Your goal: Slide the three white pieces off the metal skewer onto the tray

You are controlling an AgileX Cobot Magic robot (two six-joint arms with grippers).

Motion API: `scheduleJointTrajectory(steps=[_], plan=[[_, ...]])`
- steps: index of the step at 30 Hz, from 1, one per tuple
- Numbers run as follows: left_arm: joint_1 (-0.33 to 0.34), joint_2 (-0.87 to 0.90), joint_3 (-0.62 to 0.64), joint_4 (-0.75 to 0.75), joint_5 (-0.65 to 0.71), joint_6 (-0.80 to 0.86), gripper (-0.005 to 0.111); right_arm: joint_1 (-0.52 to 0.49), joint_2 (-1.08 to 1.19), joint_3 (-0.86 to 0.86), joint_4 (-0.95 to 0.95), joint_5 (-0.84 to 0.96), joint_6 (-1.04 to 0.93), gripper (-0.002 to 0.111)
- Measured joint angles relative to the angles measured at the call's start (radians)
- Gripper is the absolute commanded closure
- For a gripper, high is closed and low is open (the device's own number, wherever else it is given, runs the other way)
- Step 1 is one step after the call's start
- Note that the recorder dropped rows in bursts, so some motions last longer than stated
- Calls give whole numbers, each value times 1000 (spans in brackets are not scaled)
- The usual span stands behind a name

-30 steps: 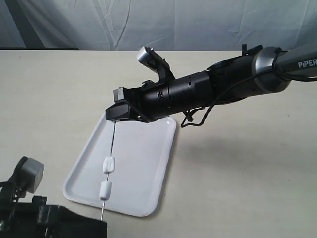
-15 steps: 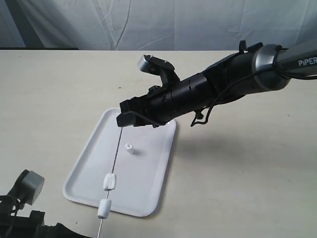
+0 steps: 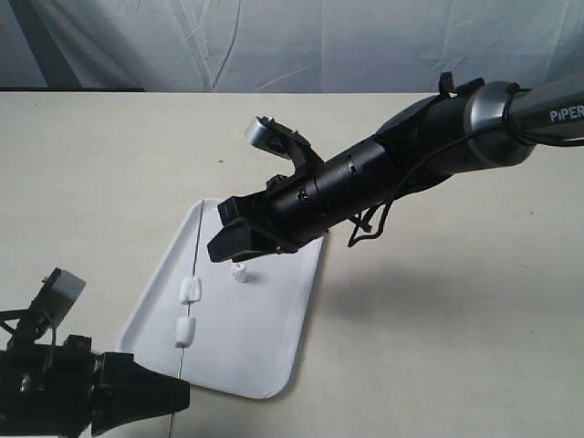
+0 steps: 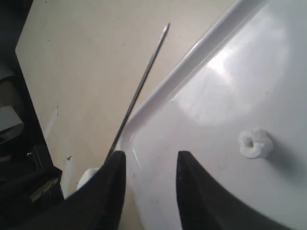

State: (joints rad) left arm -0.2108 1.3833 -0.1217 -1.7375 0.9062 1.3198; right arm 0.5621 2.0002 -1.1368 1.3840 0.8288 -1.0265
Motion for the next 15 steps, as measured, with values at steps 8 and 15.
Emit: scheduleJointTrajectory(steps=[8, 15], plan=[[0, 0, -44, 0, 2, -12, 107, 0, 0, 0, 44, 83, 6, 74], [0, 0, -59, 0, 4, -26, 107, 0, 0, 0, 53, 144, -3, 72]])
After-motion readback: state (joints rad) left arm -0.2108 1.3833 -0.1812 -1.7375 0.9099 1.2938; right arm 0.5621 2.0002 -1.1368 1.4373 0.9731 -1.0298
